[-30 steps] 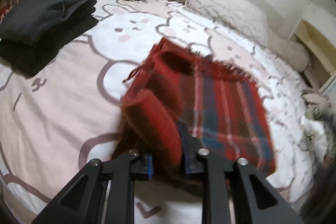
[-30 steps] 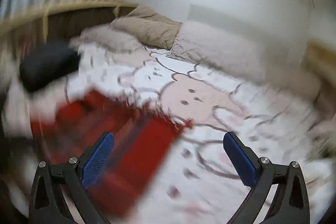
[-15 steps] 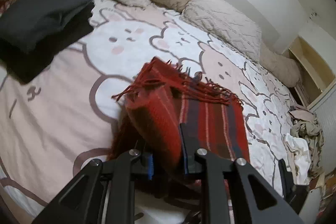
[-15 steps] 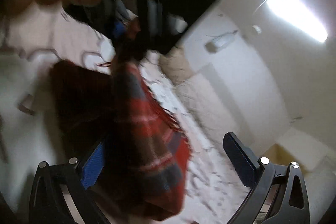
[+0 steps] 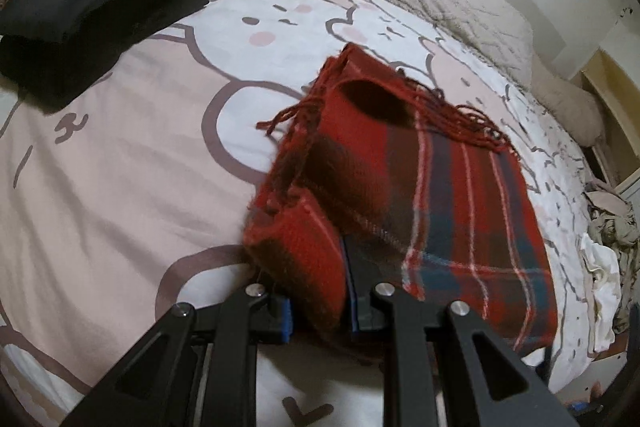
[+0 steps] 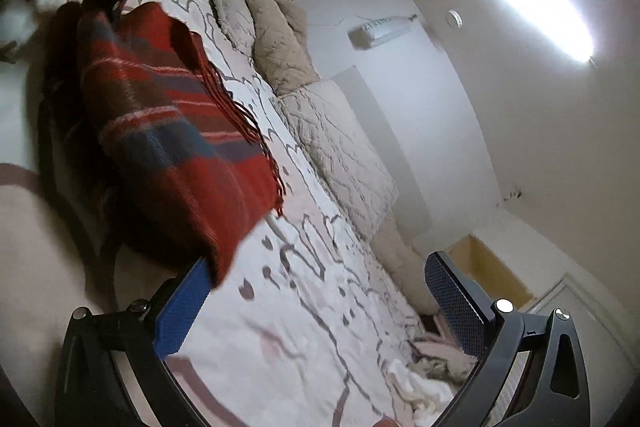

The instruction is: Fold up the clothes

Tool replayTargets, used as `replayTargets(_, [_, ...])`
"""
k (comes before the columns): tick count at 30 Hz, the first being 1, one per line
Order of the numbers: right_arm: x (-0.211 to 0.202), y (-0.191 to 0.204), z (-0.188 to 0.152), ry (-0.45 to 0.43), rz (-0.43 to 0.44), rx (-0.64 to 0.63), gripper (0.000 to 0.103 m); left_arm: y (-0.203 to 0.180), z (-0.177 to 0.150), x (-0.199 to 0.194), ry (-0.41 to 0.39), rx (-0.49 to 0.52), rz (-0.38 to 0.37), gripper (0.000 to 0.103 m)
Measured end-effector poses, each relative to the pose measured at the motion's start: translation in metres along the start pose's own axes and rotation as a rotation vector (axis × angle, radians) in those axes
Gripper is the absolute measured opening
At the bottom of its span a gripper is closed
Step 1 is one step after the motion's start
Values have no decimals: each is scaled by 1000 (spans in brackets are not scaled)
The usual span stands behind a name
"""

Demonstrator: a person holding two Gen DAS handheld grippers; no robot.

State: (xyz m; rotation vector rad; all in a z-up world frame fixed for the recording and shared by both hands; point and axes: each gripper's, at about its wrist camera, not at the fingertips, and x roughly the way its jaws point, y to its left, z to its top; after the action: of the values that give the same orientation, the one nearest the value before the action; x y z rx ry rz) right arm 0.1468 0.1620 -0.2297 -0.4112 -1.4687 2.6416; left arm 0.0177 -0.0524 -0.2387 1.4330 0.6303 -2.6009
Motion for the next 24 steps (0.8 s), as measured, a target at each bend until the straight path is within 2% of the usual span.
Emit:
replayTargets(2, [-1, -9, -5, 44, 16, 33, 103, 2, 0, -1, -1, -11, -12, 20])
replayTargets(4, [-8, -16, -10, 26, 90, 68, 103, 2, 3, -6, -9, -16, -32, 20])
replayTargets(6, [-22, -7, -6, -47, 142, 37, 103, 0, 6, -9, -15, -19, -47, 20])
replayTargets(11, [-37, 34, 23, -232, 173, -64, 103, -3, 10, -18, -25, -5, -85, 20])
replayTargets(14, [-26, 49, 44, -284, 167, -70, 103, -7, 12, -21, -29, 22, -87, 20])
replayTargets(17, [-4, 57, 55, -273, 126, -85, 103, -6, 10, -16, -12, 38, -57, 20])
replayTargets(19, [13, 55, 54, -233, 61, -100, 103, -4, 6, -8, 12, 38, -27, 20])
replayTargets(22, [27, 41, 38, -152, -41, -94, 103, 1, -4, 6, 51, 31, -1, 22])
replayTargets(24, [24, 35, 27, -131, -46, -104, 103, -4, -8, 7, 43, 56, 17, 24])
